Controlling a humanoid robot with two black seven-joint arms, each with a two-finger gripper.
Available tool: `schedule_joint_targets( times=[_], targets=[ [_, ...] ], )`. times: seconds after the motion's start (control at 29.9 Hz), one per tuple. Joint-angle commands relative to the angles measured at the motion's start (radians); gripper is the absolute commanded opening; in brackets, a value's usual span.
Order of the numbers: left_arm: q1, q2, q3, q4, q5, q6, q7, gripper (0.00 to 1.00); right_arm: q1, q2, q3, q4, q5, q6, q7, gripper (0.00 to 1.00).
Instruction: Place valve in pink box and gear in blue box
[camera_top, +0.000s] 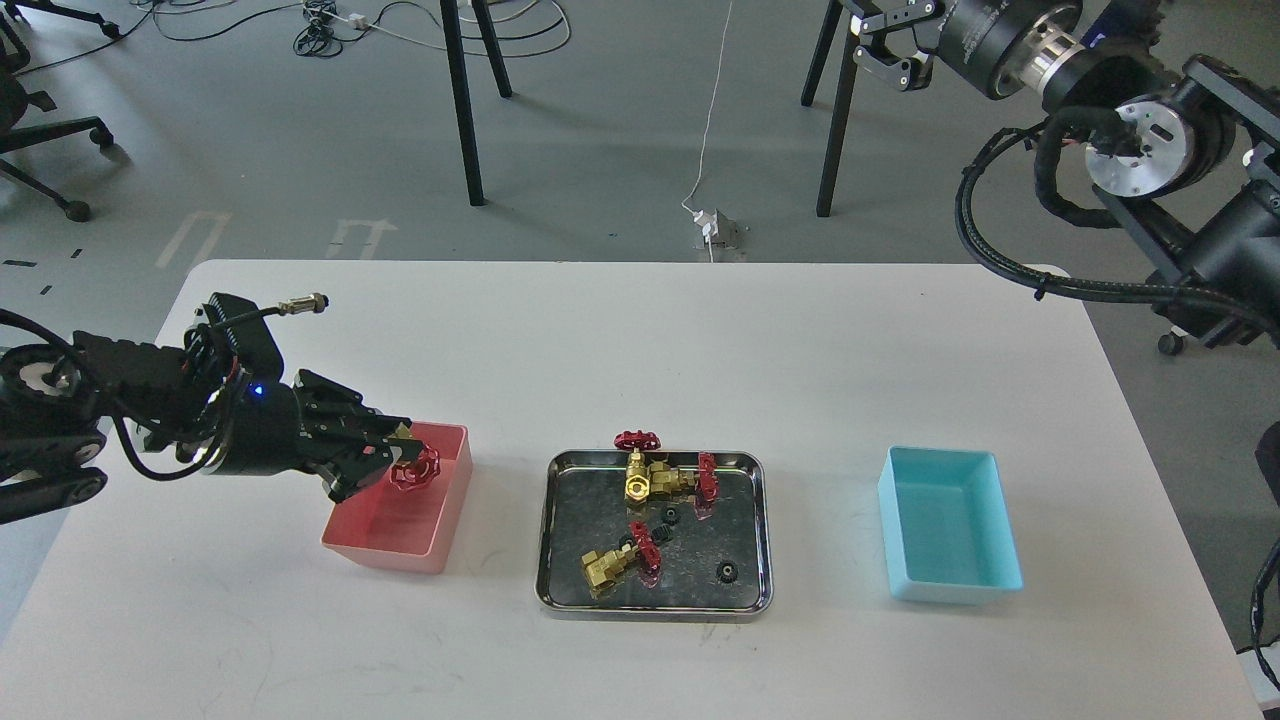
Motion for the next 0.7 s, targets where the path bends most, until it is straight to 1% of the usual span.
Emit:
schedule_joint_targets(
  times=[0.0,0.07,0.13,0.17,0.2,0.23,0.27,0.33,0.43,0.47,0.53,0.57,0.6,0.67],
  targets=[
    [0.036,-0.001,-0.003,0.01,0.013,-0.005,0.0,0.68,-0.002,-0.002,0.007,0.0,-0.004,0.0,0.003,1.0],
    [0.048,-0.003,-0.004,0.017,0.026,-0.003,0.0,0.59,-0.007,-0.008,0.013,0.0,-0.004,0.0,0.003,1.0],
    [0.045,-0.003,-0.004,0.021,0.051,-0.003,0.0,0.53,-0.01,-0.012,0.013,0.003,-0.004,0.0,0.003,1.0],
    [0.045,-0.003,-0.004,0.027,0.069,-0.003,0.0,0.44,-0.01,-0.014,0.013,0.006,-0.004,0.0,0.004,1.0],
    [0.045,-0.003,-0.004,0.033,0.086,-0.002,0.0,0.25,-0.011,-0.016,0.014,0.006,-0.004,0.0,0.004,1.0],
    [0.045,-0.003,-0.006,0.038,0.103,0.001,0.0,0.1,-0.011,-0.02,0.013,0.006,-0.004,0.0,0.006,1.0],
    [0.043,-0.003,-0.006,0.041,0.114,0.006,0.0,0.06,-0.013,-0.023,0.014,0.006,-0.004,0.0,0.006,1.0],
    [0.043,-0.005,-0.006,0.044,0.117,0.009,0.0,0.01,-0.019,-0.023,0.013,0.006,-0.004,0.0,0.006,1.0],
    [0.043,-0.017,-0.006,0.044,0.117,0.009,0.0,0.0,-0.034,-0.022,0.002,0.007,-0.006,0.004,0.006,1.0],
    [0.045,-0.024,-0.007,0.046,0.115,0.009,0.0,0.01,-0.039,-0.02,-0.007,0.009,-0.019,0.005,0.004,1.0],
    [0.045,-0.037,-0.009,0.055,0.111,0.01,0.0,0.1,-0.048,-0.012,-0.042,0.012,-0.053,0.008,0.001,1.0],
    [0.045,-0.044,-0.009,0.061,0.109,0.012,0.0,0.17,-0.045,-0.011,-0.08,0.02,-0.102,0.01,0.001,1.0],
    [0.045,-0.051,-0.009,0.067,0.108,0.012,0.0,0.25,-0.039,-0.011,-0.122,0.038,-0.174,0.019,-0.001,1.0],
    [0.046,-0.057,-0.009,0.07,0.108,0.012,0.0,0.34,-0.025,-0.011,-0.192,0.079,-0.328,0.052,0.001,1.0]
  ],
)
